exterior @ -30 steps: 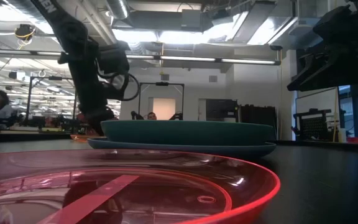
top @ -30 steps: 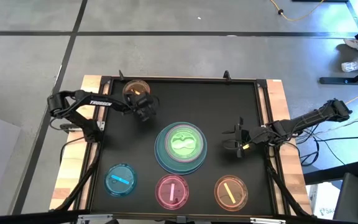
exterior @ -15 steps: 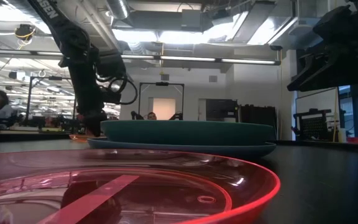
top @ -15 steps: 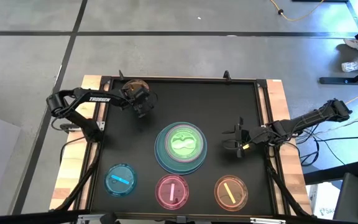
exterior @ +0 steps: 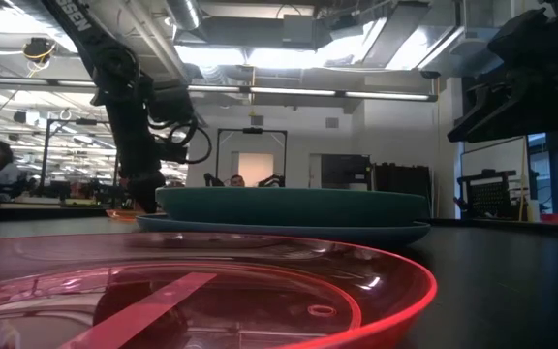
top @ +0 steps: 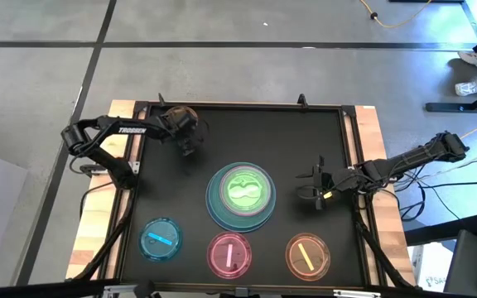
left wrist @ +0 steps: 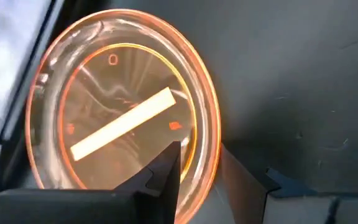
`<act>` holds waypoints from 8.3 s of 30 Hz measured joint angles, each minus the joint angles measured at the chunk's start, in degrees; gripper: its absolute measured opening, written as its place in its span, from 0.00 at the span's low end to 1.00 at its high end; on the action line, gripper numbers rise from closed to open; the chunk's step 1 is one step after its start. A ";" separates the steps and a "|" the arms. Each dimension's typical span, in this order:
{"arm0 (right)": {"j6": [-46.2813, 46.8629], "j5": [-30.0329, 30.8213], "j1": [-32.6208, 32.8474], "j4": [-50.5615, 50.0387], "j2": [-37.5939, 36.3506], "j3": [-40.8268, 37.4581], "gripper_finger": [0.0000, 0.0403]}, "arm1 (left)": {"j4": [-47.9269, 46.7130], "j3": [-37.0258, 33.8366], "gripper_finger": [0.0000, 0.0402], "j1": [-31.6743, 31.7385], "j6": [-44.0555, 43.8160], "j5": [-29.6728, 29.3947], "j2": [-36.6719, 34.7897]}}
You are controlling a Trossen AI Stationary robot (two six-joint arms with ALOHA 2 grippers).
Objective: Stack plastic plates
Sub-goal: Stack the small orange plate on the small light green plate, then stack the small dark blue plate on the small orange plate
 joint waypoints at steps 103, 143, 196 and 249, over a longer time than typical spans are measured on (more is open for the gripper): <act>0.44 0.00 0.00 0.25 0.00 -0.04 0.41 | -16.18 19.02 0.32 -49.93 -40.58 24.38 1.24; 0.42 0.00 0.01 0.68 0.00 -0.04 0.41 | -26.67 1.83 0.11 -63.91 -60.49 33.70 0.92; 1.40 -0.63 0.01 0.07 0.00 0.00 0.41 | -9.51 -6.11 0.11 -64.91 -71.07 29.05 -8.11; 0.15 1.49 -0.01 0.23 0.02 0.00 0.41 | 8.17 3.23 0.00 -48.96 -53.96 -1.50 -15.84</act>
